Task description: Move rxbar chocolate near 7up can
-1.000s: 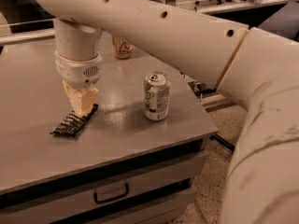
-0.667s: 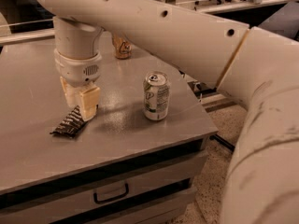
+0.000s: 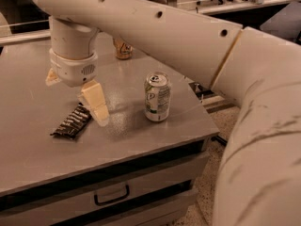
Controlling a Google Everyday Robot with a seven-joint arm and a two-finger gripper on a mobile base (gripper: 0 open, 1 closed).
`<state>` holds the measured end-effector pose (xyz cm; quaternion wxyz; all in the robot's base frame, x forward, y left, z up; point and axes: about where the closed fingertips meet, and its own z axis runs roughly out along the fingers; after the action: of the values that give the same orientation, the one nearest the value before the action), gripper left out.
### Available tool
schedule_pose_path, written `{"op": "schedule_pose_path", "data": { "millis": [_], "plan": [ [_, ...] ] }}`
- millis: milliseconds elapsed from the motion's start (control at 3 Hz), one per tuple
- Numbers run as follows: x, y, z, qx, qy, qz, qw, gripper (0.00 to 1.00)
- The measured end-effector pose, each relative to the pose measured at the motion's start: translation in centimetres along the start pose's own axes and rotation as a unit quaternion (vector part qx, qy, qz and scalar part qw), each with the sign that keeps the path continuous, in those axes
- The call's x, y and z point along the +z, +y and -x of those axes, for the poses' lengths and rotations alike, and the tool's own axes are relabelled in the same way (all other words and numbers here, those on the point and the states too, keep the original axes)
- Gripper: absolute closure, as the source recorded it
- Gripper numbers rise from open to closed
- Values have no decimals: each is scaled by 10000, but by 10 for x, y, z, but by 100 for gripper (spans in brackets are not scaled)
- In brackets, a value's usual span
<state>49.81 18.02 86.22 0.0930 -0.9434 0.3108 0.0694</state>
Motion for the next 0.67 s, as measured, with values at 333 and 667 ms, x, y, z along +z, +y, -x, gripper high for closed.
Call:
{"op": "schedule_pose_path", "data": {
  "millis": [333, 667],
  "plan": [
    [5, -7, 3, -244, -8, 34, 9997, 0],
    [12, -8, 9, -370, -26, 71, 9993, 0]
  ]
}}
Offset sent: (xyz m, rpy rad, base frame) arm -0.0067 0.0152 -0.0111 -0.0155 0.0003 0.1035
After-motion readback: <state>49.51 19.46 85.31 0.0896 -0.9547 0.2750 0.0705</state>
